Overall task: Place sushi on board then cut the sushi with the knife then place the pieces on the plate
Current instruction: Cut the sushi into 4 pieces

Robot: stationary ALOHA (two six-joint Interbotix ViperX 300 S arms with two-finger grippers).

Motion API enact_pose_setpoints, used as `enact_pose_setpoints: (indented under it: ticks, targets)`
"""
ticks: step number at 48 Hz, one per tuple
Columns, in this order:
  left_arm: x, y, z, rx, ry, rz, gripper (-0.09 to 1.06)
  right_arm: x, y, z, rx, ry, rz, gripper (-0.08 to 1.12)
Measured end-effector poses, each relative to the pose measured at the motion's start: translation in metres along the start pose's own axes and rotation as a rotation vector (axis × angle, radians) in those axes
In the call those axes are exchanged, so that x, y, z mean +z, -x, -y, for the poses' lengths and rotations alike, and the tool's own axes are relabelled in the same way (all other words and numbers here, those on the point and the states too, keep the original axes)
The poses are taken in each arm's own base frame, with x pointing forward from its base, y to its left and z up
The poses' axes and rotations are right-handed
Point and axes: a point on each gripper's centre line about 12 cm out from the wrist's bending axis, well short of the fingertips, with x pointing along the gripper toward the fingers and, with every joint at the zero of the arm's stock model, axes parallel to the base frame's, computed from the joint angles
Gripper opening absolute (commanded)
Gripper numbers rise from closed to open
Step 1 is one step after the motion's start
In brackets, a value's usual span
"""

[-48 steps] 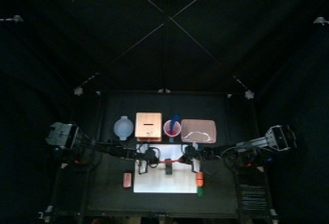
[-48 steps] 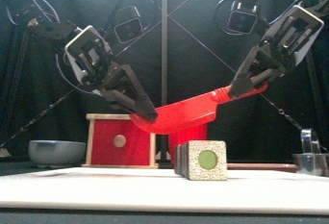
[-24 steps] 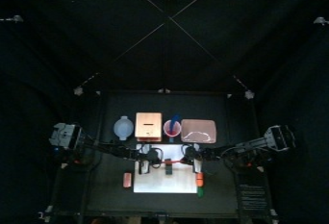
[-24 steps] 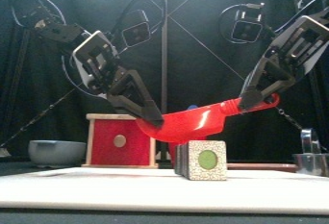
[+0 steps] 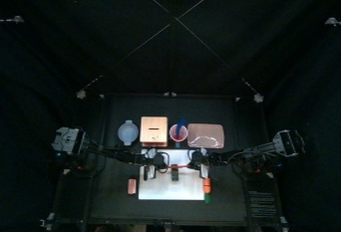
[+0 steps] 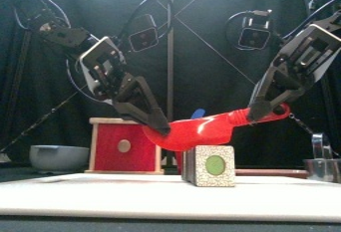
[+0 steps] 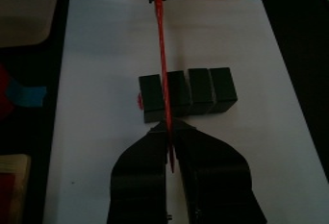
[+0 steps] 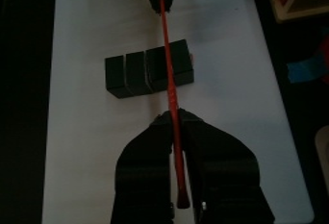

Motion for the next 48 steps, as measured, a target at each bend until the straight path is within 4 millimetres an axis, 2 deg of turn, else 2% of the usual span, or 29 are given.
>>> enact_pose_setpoints:
  ticks: [17,48]
  targets:
    - [-0.001,-0.001,0.000,0.000,0.000,-0.003,0.43,-0.004,-0.001,0.001,-0.001,-0.011,-0.022,0.34]
    - [-0.012,-0.010,-0.002,0.005,0.000,-0.040,0.43,-0.026,-0.022,0.005,-0.029,-0.028,-0.118,0.34]
